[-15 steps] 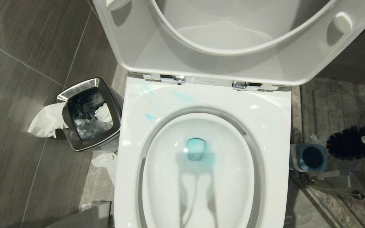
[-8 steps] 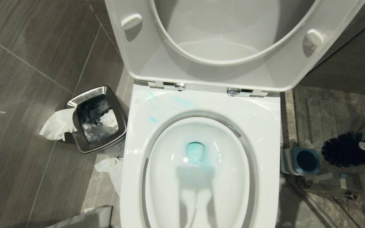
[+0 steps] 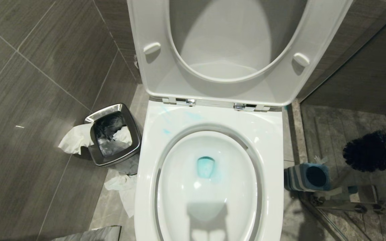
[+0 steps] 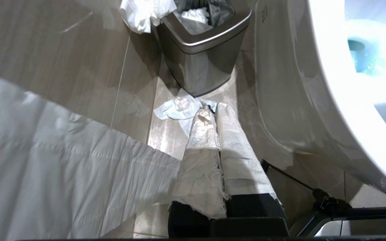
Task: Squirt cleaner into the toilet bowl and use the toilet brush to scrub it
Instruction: Scrub the toilet bowl
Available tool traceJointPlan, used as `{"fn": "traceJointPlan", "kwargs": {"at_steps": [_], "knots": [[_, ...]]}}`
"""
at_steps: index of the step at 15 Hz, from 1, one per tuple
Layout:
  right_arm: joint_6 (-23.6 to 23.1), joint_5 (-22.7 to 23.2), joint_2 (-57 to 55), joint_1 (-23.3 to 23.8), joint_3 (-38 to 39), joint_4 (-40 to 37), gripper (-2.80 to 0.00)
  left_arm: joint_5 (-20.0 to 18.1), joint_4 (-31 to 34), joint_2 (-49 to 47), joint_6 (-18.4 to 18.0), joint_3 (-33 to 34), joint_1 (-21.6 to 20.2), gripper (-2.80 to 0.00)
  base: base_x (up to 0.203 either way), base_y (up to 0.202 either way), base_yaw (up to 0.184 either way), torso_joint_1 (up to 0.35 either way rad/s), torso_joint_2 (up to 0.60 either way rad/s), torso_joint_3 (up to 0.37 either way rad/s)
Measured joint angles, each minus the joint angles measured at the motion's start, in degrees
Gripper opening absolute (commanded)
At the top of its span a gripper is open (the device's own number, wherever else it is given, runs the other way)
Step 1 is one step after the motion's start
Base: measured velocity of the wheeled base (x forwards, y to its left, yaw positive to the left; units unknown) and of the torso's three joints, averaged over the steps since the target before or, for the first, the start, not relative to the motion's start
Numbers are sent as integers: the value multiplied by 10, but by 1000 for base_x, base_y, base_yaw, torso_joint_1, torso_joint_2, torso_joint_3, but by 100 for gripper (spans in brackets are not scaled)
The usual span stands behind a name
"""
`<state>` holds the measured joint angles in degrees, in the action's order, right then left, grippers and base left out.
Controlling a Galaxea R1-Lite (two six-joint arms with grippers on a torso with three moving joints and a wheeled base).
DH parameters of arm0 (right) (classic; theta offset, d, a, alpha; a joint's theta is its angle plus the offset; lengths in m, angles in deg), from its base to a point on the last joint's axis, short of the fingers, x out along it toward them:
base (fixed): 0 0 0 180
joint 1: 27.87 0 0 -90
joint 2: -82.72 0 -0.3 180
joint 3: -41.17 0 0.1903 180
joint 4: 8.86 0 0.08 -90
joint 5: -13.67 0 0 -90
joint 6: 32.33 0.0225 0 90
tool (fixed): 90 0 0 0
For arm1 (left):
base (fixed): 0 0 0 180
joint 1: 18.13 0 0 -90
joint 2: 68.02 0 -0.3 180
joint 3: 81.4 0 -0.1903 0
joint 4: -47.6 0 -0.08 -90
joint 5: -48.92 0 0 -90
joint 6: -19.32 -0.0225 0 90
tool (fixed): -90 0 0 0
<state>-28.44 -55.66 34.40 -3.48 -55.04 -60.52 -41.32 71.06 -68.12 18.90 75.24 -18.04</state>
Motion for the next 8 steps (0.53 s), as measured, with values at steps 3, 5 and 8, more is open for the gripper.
{"fn": "traceJointPlan", "kwargs": {"at_steps": [3,5,8], "knots": [[14,26,-11,0,-70,-72,-280,0,0,0,1,0,0,-280,0,0,0,-4,4,200],[14,33,-21,0,-92,-85,-280,0,0,0,1,0,0,-280,0,0,0,5,2,204],[14,34,-32,-1,-99,-90,-280,0,0,0,1,0,0,-280,0,0,0,3,0,198]]}}
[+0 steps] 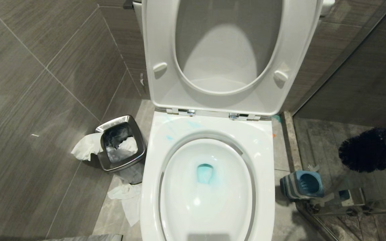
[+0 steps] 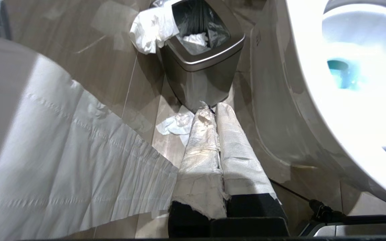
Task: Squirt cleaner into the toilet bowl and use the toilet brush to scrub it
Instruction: Scrub the toilet bowl
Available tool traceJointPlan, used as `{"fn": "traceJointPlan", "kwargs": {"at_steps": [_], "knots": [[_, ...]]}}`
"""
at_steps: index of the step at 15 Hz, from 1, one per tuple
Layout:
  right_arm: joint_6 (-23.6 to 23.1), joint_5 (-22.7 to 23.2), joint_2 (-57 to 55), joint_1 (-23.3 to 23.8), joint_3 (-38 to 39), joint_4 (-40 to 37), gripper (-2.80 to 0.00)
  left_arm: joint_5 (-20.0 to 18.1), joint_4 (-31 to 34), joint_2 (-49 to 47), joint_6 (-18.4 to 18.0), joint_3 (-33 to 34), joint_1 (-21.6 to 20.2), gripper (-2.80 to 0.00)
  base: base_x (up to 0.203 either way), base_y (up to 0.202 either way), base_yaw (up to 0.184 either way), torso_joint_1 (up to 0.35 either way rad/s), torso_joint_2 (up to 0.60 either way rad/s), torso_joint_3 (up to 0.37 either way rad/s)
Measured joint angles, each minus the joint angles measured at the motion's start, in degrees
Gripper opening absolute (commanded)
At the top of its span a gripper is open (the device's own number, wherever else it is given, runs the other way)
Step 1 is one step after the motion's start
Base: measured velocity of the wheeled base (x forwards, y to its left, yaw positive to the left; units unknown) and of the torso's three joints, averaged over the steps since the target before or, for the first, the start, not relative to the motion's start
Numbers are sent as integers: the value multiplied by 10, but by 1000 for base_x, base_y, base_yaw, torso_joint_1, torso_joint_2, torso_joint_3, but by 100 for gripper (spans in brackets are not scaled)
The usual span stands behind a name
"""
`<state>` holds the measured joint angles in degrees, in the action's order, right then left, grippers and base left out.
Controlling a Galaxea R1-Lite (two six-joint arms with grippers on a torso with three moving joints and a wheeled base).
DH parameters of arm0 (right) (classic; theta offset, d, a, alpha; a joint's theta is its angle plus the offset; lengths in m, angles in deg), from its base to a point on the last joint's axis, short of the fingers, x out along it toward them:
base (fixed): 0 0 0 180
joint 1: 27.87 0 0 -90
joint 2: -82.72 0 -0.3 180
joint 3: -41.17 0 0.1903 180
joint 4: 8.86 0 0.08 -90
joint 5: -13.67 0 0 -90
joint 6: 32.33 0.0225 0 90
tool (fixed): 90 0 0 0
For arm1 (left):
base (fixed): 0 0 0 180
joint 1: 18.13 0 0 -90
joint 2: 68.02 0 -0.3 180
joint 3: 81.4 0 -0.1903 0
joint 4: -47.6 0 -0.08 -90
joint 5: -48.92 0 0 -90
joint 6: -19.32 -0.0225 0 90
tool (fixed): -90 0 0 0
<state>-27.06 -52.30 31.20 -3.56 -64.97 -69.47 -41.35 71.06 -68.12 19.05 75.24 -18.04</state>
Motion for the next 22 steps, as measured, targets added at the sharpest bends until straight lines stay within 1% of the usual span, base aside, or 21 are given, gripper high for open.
{"fn": "traceJointPlan", "kwargs": {"at_steps": [2,4,7,9,11,13,16,19,22], "knots": [[0,1,-8,-1,0,-16,-280,0,0,0,0,0,0,-280,0,0,0,3,0,206],[-1,0,-19,-11,1,-17,-280,0,0,0,0,0,0,-280,0,0,0,2,0,205],[-7,-7,-46,-46,-11,-15,-280,0,0,0,0,0,0,-280,0,0,0,0,6,204],[-7,-30,-72,-74,-25,-15,-280,0,0,0,0,0,0,-280,0,0,0,2,2,203],[-6,-79,-100,-123,-38,-11,-280,0,0,0,0,0,0,-280,0,0,0,-2,2,196],[-4,-136,-125,-190,-46,2,-280,0,0,0,0,0,0,-280,0,0,0,2,7,204],[19,-238,-160,-319,-49,23,-280,0,0,0,0,0,0,-280,0,0,0,3,1,191],[50,-360,-210,-453,-52,48,-280,0,0,0,0,0,0,-280,0,0,0,4,-2,59],[66,-463,-279,-555,-57,88,-280,0,0,0,0,0,0,-280,0,0,0,0,0,0]]}}
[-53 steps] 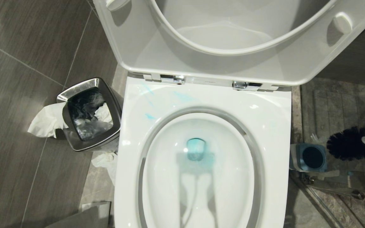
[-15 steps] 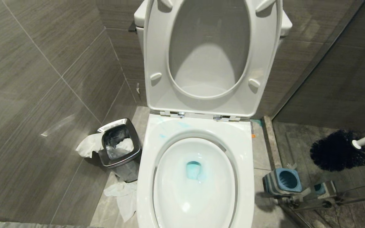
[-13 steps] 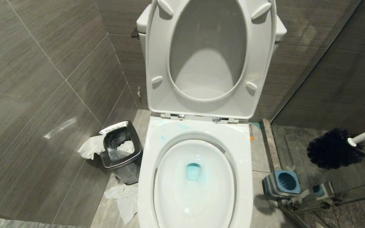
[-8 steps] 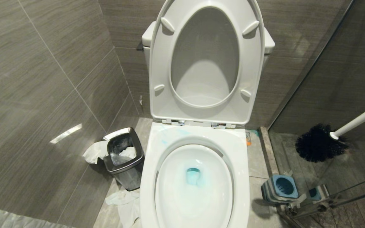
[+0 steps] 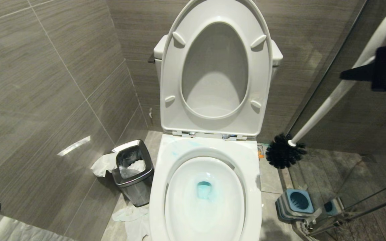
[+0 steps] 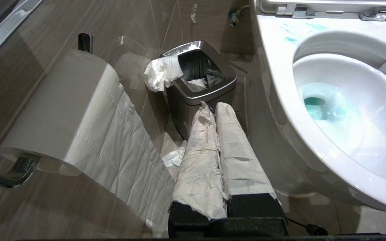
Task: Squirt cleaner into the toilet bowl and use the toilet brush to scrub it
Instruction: Scrub the toilet bowl
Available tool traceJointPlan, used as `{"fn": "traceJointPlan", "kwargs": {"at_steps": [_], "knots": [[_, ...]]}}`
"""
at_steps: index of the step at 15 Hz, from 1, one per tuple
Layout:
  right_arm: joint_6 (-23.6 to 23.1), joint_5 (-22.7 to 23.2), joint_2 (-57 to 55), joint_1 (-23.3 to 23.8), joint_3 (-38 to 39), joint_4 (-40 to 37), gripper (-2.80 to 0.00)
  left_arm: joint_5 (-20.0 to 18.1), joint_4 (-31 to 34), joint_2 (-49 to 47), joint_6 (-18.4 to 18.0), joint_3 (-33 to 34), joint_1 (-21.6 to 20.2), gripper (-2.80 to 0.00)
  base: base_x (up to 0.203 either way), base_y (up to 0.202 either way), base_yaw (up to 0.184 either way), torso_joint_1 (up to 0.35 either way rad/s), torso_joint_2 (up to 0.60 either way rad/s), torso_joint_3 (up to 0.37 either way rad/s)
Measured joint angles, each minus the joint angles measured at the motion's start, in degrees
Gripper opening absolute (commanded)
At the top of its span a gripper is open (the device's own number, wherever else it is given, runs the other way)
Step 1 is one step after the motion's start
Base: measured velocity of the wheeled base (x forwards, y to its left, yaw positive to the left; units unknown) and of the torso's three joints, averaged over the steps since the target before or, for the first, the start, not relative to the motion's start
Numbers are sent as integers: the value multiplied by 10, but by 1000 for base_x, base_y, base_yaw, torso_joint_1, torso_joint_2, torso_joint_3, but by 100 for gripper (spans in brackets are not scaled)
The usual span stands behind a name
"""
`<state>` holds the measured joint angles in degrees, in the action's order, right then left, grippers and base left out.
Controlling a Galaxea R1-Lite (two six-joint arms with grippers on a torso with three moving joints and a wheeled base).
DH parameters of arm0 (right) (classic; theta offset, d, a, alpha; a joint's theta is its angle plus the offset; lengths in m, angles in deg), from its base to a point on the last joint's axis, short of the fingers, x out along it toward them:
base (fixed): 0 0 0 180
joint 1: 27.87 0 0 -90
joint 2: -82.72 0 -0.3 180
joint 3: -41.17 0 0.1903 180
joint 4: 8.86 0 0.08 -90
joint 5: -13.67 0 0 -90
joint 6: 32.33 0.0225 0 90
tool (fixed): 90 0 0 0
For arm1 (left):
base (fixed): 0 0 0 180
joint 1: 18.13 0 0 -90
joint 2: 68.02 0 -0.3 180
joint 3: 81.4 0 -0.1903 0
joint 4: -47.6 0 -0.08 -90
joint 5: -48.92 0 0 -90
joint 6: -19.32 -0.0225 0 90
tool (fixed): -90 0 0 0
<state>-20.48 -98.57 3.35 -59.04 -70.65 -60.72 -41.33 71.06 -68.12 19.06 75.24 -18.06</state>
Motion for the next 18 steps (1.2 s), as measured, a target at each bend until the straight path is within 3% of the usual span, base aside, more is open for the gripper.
{"fn": "traceJointPlan", "kwargs": {"at_steps": [3,9,12,18], "knots": [[14,-63,-78,-72,-8,45,-280,0,0,0,0,0,0,-280,0,0,0,0,0,0],[44,-73,-171,-181,-45,50,-280,0,0,0,0,0,0,-280,0,0,0,0,0,0],[45,-104,-192,-197,-49,50,-280,0,0,0,0,0,0,-280,0,0,0,0,0,0],[68,-107,-201,-199,-29,48,-280,0,0,0,0,0,0,-280,0,0,0,0,0,0]]}}
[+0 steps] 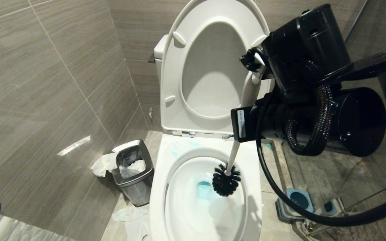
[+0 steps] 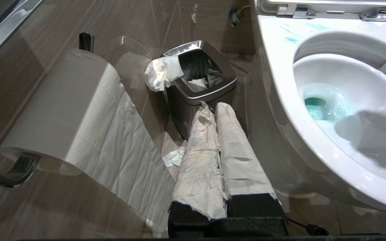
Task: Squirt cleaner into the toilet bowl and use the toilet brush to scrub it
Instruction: Scrub the toilet bowl
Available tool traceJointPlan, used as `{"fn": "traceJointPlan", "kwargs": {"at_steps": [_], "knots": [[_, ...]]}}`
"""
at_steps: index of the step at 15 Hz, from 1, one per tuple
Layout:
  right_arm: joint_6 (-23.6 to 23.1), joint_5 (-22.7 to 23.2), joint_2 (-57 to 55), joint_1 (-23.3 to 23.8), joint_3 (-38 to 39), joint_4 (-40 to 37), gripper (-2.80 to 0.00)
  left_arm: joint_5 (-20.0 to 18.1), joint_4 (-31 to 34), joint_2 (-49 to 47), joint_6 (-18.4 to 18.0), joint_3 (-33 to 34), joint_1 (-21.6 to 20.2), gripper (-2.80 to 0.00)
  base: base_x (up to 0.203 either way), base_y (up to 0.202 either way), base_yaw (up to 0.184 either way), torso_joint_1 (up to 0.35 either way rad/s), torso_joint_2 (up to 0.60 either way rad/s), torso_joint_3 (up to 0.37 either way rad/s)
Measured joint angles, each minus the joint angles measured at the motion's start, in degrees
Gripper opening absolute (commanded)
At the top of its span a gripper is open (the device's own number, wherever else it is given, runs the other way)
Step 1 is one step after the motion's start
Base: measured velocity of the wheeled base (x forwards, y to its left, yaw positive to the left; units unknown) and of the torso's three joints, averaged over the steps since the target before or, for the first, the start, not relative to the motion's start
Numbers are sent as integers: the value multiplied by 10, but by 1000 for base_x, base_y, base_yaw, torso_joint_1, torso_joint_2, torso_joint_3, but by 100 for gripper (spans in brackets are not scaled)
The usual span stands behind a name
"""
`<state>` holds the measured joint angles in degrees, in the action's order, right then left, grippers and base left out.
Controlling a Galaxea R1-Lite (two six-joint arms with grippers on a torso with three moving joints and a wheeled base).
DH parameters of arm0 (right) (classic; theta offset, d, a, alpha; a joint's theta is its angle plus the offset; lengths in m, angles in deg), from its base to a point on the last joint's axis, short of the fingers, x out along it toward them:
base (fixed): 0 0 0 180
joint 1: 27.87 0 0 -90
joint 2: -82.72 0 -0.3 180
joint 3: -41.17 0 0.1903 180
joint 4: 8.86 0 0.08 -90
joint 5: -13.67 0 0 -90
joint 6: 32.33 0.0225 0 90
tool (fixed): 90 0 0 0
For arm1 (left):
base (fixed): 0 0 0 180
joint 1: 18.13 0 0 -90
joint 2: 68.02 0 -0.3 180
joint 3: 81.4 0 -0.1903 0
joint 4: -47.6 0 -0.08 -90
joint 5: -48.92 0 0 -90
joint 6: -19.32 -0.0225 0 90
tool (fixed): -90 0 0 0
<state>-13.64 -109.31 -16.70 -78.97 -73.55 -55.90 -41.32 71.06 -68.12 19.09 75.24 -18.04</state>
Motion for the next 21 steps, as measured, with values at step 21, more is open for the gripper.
{"fn": "traceJointPlan", "kwargs": {"at_steps": [21], "knots": [[8,32,-137,48,81,189,-280,0,0,0,-1,0,0,-280,0,0,0,0,0,0]]}}
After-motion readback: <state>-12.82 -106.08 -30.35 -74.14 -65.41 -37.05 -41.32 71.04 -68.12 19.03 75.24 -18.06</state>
